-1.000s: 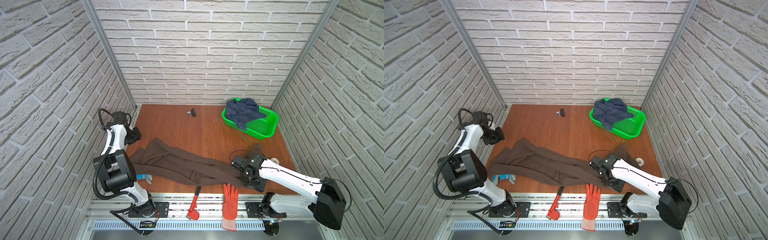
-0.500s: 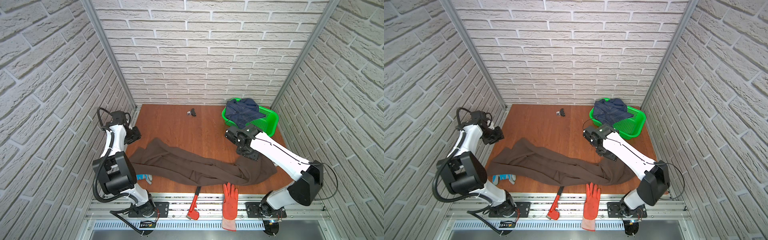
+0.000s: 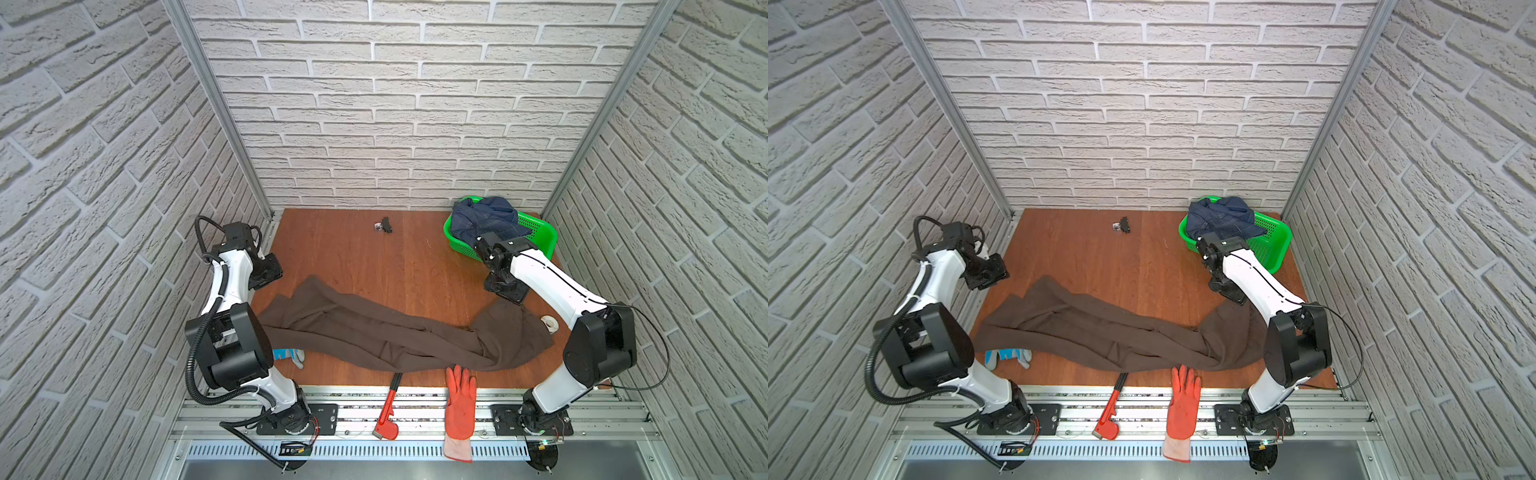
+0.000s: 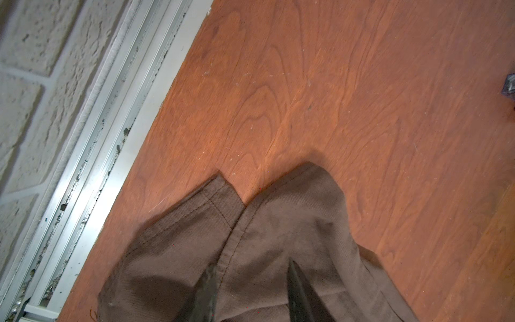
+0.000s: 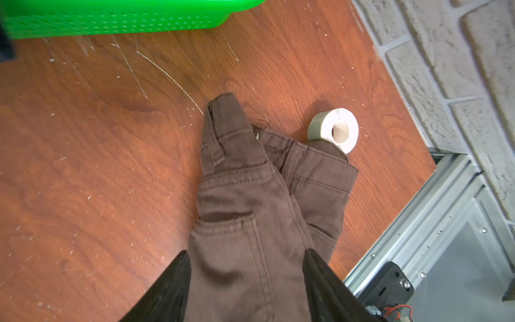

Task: Fold and stack the trousers
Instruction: Flatten out the trousers at the center of the table.

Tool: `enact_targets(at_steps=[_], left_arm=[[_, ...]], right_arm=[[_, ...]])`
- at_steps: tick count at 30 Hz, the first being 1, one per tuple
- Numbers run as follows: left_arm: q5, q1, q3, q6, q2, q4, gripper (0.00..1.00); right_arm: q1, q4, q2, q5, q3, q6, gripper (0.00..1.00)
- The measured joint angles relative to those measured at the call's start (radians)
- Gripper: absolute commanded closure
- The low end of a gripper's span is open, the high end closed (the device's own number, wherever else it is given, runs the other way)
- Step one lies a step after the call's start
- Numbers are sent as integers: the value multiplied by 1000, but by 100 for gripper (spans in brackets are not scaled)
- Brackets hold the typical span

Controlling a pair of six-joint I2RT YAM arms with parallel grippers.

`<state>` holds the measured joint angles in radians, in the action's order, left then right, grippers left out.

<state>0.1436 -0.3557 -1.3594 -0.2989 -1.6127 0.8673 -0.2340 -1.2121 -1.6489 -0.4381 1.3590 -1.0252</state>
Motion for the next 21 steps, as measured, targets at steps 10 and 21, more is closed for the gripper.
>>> enact_targets(at_steps=[10,21], left_arm=[[-1,4,3,0,0,1,56],[-4,4,4,0,0,0,56]], right_arm=[[108,110,-103,55,-14,104,35],[203,197,-154,118,-15,183,55]])
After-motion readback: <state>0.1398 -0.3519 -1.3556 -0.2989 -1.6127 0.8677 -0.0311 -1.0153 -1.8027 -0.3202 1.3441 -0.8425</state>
